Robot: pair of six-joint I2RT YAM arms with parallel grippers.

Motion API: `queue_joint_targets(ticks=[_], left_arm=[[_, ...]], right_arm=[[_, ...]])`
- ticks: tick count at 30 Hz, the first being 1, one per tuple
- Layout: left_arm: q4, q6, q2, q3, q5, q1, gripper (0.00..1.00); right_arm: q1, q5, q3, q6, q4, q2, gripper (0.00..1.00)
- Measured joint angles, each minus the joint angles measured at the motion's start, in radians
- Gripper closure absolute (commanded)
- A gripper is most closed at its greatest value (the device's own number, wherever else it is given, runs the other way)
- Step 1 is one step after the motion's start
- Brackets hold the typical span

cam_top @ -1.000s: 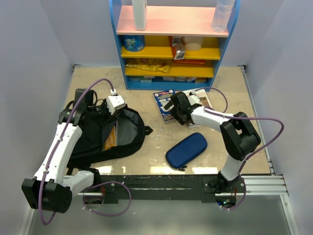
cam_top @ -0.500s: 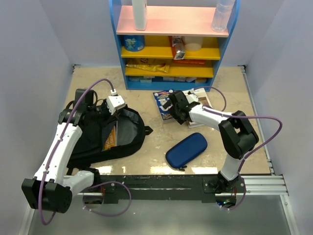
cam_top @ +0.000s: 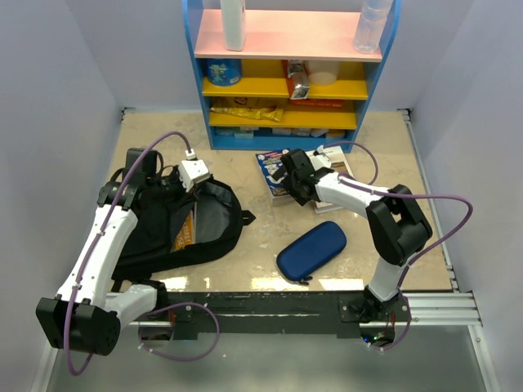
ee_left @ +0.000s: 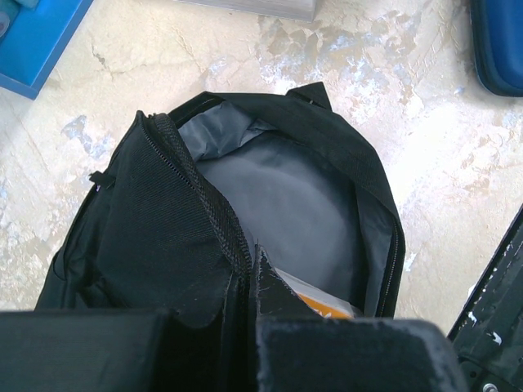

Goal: Pack the student bag
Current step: Pick up the book from the center of the board.

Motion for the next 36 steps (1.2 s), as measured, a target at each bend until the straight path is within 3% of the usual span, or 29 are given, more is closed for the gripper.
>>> queue_joint_targets(ticks=[11,27,36], left_arm=[[0.0,0.0,0.0,0.0,0.0,-0.002,1.0],[-0.002,0.016,0.0,0.0,-0.003,-0.004,1.0],[-0.009,0.02,0.0,0.0,-0.004,-0.008,1.0]], right_arm=[[0.001,0.08,0.039,-0.066,0.022,-0.003,0.13],[0.003,0.005,-0.079,0.021,0.134,-0.006,0.15],[-0.004,-0.013,-0.099,0.056,0.145,-0.008,0.37]])
